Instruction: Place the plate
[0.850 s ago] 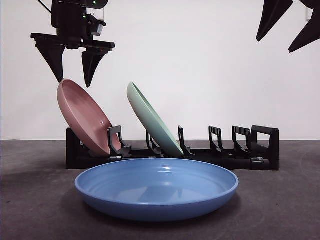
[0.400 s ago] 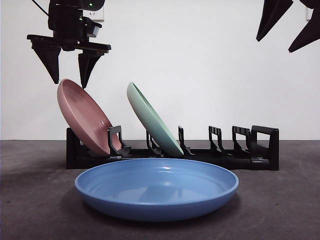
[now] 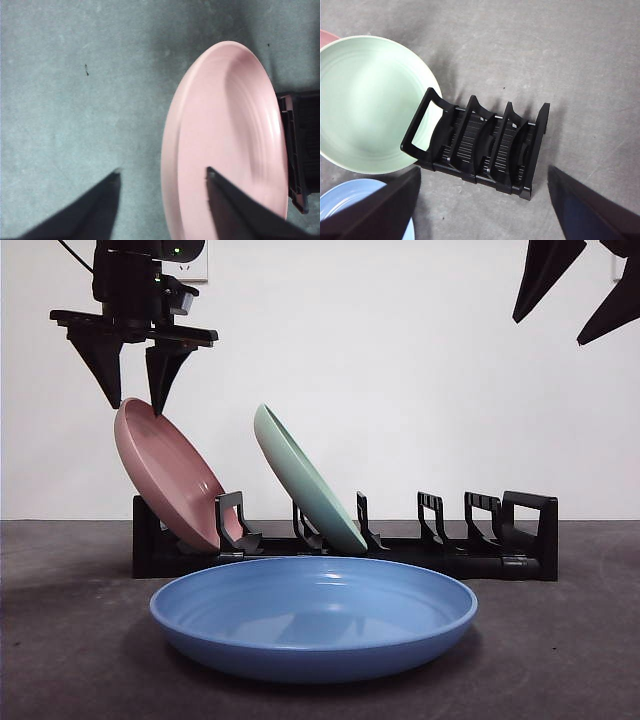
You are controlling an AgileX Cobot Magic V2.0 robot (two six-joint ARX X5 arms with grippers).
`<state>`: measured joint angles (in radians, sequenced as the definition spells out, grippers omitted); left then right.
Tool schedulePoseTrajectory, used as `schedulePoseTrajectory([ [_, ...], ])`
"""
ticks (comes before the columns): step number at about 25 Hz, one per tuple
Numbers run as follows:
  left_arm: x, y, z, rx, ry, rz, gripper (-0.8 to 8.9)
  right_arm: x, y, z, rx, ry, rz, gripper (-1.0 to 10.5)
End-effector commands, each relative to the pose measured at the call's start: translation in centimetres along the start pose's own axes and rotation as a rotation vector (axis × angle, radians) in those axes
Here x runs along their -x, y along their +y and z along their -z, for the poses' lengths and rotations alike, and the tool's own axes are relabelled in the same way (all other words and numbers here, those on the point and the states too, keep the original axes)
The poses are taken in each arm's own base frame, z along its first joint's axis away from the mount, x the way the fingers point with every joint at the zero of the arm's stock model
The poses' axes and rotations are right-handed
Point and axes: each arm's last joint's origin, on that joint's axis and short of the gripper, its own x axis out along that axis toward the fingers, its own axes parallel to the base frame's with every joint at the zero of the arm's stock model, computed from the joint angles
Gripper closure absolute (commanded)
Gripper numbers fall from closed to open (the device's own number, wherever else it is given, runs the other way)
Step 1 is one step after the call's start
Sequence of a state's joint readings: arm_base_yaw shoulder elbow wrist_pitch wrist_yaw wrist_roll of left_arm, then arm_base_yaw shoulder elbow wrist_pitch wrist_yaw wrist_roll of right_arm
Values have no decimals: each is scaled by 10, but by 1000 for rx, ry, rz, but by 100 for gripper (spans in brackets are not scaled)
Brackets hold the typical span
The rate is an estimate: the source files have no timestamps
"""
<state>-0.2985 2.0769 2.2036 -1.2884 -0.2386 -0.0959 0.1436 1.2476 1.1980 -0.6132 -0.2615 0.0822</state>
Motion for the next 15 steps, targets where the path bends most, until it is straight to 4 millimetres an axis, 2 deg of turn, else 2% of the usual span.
schedulePoseTrajectory([
  [1,-8,-3,-4,-6,5,-3,634,1,2,-6,11,-19,-5,544],
  [8,-15,-6,-3,-12,37,28,637,1,2,-6,11,-18,-5,544],
  [12,-16,-7,-3,-14,41,28,796,1,2,-6,11,-18,-5,544],
  [15,-16,-6,-2,-16,53,26,797,1,2,-6,11,-18,-5,544],
])
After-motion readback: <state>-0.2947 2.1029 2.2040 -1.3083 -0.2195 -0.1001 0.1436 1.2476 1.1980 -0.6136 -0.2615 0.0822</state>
